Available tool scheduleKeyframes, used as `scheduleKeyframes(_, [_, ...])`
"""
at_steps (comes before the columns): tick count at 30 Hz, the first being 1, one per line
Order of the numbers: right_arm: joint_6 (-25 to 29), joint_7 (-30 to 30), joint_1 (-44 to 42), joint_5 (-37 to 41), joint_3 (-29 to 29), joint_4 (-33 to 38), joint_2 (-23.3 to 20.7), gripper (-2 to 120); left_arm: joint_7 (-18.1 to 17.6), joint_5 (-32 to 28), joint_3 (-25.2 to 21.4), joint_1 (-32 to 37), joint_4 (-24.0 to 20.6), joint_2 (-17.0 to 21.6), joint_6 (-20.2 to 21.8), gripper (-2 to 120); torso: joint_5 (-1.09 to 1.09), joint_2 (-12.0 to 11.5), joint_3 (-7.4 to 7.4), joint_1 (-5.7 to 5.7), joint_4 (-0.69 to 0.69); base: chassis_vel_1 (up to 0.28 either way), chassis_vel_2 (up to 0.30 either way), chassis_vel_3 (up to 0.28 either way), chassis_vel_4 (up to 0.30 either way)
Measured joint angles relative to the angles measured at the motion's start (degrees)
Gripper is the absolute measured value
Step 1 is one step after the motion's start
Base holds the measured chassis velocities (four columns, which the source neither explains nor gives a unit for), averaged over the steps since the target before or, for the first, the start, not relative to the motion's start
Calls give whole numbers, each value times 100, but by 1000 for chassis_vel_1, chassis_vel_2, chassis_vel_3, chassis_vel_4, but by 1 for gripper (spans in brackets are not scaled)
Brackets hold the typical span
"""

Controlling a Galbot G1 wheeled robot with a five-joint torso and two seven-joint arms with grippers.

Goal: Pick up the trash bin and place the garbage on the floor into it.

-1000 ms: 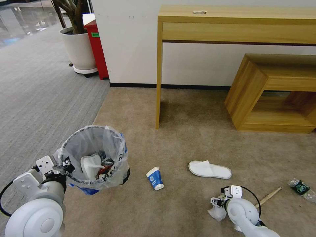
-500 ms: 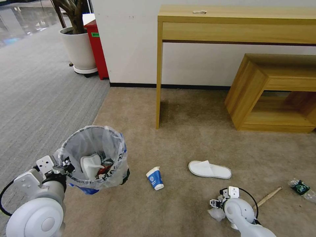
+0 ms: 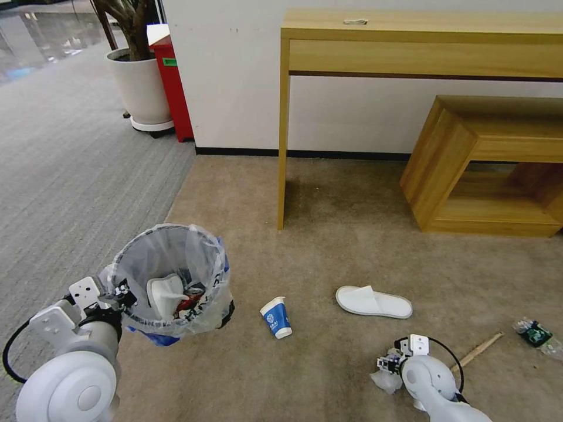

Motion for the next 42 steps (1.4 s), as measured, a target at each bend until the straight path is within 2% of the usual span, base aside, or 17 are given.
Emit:
scheduleKeyframes(4, [0, -13, 16, -31, -9, -38, 17, 73, 0, 0, -2, 7, -1, -1, -2, 1, 0, 0, 0, 0, 0, 0, 0, 0, 0])
scheduleKeyframes(7, [1, -64, 25, -107, -24, -82, 57, 56, 2, -2, -8, 13, -6, -2, -3, 1, 0, 0, 0, 0, 0, 0, 0, 0, 0])
scheduleKeyframes(8, [1, -64, 25, -107, -24, -82, 57, 56, 2, -2, -8, 13, -6, -2, -3, 1, 0, 0, 0, 0, 0, 0, 0, 0, 0])
scheduleKeyframes(11, [1, -127, 20, -144, -24, -60, 47, 43, 2, -1, -6, 17, -11, -7, -4, 1, 0, 0, 0, 0, 0, 0, 0, 0, 0])
scheduleKeyframes(12, [1, -127, 20, -144, -24, -60, 47, 43, 2, -1, -6, 17, -11, -7, -4, 1, 0, 0, 0, 0, 0, 0, 0, 0, 0])
scheduleKeyframes(15, [1, -165, 20, -160, -10, -2, 16, 28, 3, 21, 23, 17, -10, -18, -8, 1, 0, 0, 0, 0, 0, 0, 0, 0, 0])
scheduleKeyframes(16, [1, -165, 20, -160, -10, -2, 16, 28, 3, 21, 23, 17, -10, -18, -8, 1, 0, 0, 0, 0, 0, 0, 0, 0, 0])
scheduleKeyframes(19, [1, -207, 15, -206, 33, 98, -16, 14, 5, 46, 72, 17, -10, -29, -10, 1, 0, 0, 0, 0, 0, 0, 0, 0, 0])
scheduleKeyframes(20, [1, -207, 15, -206, 33, 98, -16, 14, 5, 46, 72, 17, -10, -29, -10, 1, 0, 0, 0, 0, 0, 0, 0, 0, 0])
scheduleKeyframes(22, [1, -295, -14, -297, 92, 243, -39, 4, 5, 55, 96, 17, -10, -31, -9, 1, 1, 0, 0, 0, 0, 0, 0, 0, 0])
scheduleKeyframes(24, [6, -346, -36, -355, 129, 411, -68, 0, 5, 62, 109, 16, -9, -25, -10, 1, 1, 0, 0, 0, 0, 0, 0, 0, 0])
scheduleKeyframes(30, [191, -519, -51, -444, 285, 1133, -220, 0, 6, 119, 215, 10, 25, 4, -10, 1, 0, 0, 0, 0, 0, 0, 0, 0, 0])
scheduleKeyframes(33, [752, -912, 43, -471, 380, 1659, -405, 0, 15, 129, 342, 28, 53, 61, -6, 1, 0, 0, 0, 0, 0, 0, 0, 0, 0])
scheduleKeyframes(34, [752, -912, 43, -471, 380, 1659, -405, 0, 15, 129, 342, 28, 53, 61, -6, 1, 0, 0, 0, 0, 0, 0, 0, 0, 0])
scheduleKeyframes(37, [1409, -1533, 198, -418, 438, 1998, -574, 0, 29, 80, 455, 51, 58, 133, 39, 1, 0, 0, 0, 0, 1, 0, 0, 0, 0])
scheduleKeyframes(41, [1834, -2044, 295, -368, 452, 2145, -672, 0, 43, 29, 554, 78, 59, 185, 81, 1, 1, 0, 0, 0, 1, 0, 0, 0, 0])
scheduleKeyframes(42, [2131, -2414, 354, -412, 456, 2199, -727, 0, 59, 17, 613, 99, 68, 212, 106, 1, 0, 0, 0, 0, 0, 0, 0, 0, 0])
